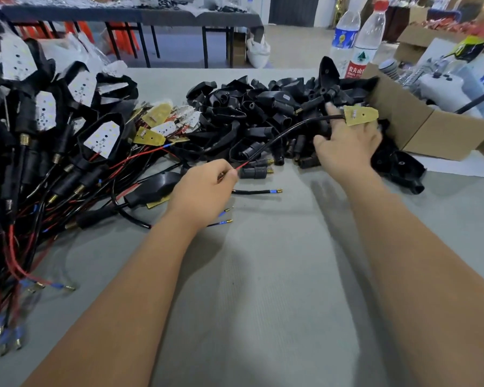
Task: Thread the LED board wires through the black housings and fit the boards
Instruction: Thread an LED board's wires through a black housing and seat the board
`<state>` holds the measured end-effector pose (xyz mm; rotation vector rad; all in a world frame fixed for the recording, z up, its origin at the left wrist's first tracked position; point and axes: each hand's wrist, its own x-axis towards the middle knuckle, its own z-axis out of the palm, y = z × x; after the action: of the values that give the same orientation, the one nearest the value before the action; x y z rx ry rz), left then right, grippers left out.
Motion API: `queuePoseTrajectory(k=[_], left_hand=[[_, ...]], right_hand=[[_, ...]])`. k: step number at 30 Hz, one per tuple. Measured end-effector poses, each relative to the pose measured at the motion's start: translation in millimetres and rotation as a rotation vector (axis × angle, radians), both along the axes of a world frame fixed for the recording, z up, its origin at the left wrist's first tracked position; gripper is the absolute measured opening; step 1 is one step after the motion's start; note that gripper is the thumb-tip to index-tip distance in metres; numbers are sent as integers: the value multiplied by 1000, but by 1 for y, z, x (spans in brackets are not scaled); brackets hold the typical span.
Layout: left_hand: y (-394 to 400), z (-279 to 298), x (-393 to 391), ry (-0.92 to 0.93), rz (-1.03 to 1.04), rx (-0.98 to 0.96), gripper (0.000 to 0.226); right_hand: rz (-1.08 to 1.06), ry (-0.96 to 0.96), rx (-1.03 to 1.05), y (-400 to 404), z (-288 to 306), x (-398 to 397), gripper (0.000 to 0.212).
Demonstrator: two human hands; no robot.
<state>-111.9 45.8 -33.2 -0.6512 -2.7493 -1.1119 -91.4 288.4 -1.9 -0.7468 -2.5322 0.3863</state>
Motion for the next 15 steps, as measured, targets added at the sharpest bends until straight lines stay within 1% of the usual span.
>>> queuePoseTrajectory(k=[2, 3, 5, 6, 7, 9, 11, 15], left_hand=[[1, -1, -2, -7, 2, -18, 24], [2, -2, -2, -3, 4, -47, 24], [2, -3, -2, 22, 11, -121, 25], [2, -3, -2, 34, 17, -139, 25], [2, -2, -3, 40, 26, -142, 25], [3, -1, -3, 39, 37, -132, 25], [3, 0, -3, 39, 30, -115, 25], [1, 1, -1, 2, 7, -22, 26]], right_hand=[[-159, -45, 47, 13, -2, -6, 56], [-245, -62, 19, 18, -2, -8, 56], [-368, -107, -152, 25, -2, -10, 63], [-402, -140, -238, 26, -4, -11, 66], [-411, -170, -273, 25, -5, -11, 70], [-359, -154, -250, 15, -8, -14, 70], [-272, -62, -253, -2, -8, -20, 65], [-6, 27, -180, -41, -16, -24, 61]])
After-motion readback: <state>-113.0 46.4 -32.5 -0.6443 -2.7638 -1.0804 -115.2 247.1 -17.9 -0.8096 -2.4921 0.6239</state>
